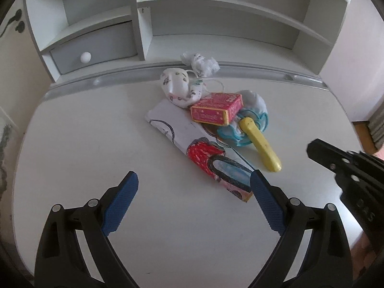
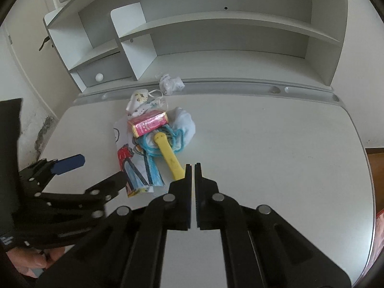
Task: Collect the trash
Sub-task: 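Grasp the rolled paper wrapper with the left tool while the right tool grasps the yellow stick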
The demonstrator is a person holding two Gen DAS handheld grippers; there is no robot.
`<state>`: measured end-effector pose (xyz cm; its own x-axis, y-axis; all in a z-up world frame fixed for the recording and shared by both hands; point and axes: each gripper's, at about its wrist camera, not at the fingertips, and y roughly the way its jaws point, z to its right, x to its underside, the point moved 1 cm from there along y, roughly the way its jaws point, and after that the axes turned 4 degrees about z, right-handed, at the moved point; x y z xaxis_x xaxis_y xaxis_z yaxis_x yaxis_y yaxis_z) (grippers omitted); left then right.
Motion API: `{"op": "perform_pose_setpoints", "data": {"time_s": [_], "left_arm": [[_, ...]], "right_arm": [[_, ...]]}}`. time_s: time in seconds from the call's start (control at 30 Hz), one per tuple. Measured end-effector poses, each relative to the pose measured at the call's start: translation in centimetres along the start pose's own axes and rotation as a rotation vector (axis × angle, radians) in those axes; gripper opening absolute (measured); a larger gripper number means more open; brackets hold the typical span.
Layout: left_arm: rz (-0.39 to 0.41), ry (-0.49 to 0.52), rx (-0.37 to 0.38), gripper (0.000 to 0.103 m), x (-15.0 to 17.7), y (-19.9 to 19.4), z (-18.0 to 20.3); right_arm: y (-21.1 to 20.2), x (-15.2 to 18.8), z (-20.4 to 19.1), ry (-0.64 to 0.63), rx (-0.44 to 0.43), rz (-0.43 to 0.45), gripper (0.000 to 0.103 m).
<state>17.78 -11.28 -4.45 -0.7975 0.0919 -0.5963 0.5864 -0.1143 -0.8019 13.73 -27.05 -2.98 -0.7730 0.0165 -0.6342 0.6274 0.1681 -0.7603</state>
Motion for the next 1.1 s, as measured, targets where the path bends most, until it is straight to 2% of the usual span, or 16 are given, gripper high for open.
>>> {"op": "perform_pose_setpoints", "data": {"time_s": [0.1,0.2,0.4,0.5,0.53,0.57,0.6,0.7,0.73,0.77,0.83,0.87,0.9,1.03,1.1], "left_arm": [[-0.023,-0.019,-0.006,0.091,-0.2,0.5,-0.1],[-0.016,-0.075,0.027,0.091,-0.5,0.6,-0.4],[-0.054,-0.088,-0.006,0.091,-0.5,2.6,0.9],[-0.057,-0.063,-0.043,0.089,0.1,3.1,0.9],[-0.057,-0.064,-0.036,0.084,0.2,3.1,0.7],[-0.056,-0.062,-0.023,0.072,0.4,3.0,0.5],[-0.042,-0.051,-0.023,0.049,0.4,2.6,0.4],[-0.031,-0.008,-0.013,0.019,0.7,1.6,0.1],[-0.021,0.015,-0.023,0.016,0.8,1.0,-0.1],[-0.016,0.026,-0.022,0.014,0.9,0.7,-0.2],[-0.002,0.051,-0.023,0.012,1.1,-0.2,-0.9],[0.005,0.062,-0.022,0.010,1.1,-0.7,-1.4],[0.005,0.061,-0.016,0.009,1.1,-0.9,-1.8],[0.020,0.066,-0.011,0.008,1.1,-2.1,-4.0],[0.034,0.067,-0.011,0.007,1.1,-2.8,-5.0]], "right_arm": [[0.9,-0.4,0.3,0.010,-0.024,-0.011,0.004],[1.4,-0.2,1.2,0.028,-0.025,-0.025,0.004],[0.4,0.3,4.1,0.069,-0.024,-0.013,0.004],[0.3,0.5,4.6,0.085,-0.038,-0.016,0.004],[0.3,0.6,4.5,0.081,-0.041,-0.016,0.004],[0.4,0.7,4.3,0.074,-0.046,-0.020,0.004],[0.6,0.7,3.9,0.066,-0.050,-0.026,0.004],[1.3,0.5,2.5,0.042,-0.050,-0.040,0.006],[1.5,0.3,2.0,0.036,-0.050,-0.040,0.012],[1.6,0.2,1.4,0.027,-0.050,-0.034,0.039],[1.3,-0.1,0.5,0.008,-0.037,0.016,0.082],[1.3,-0.2,-0.2,-0.019,-0.027,0.032,0.083],[1.8,-0.4,-0.9,-0.042,-0.026,0.013,0.083],[3.9,-0.6,-2.8,-0.104,0.013,-0.044,0.069],[5.0,-0.5,-3.6,-0.125,0.029,-0.069,0.059]]}}
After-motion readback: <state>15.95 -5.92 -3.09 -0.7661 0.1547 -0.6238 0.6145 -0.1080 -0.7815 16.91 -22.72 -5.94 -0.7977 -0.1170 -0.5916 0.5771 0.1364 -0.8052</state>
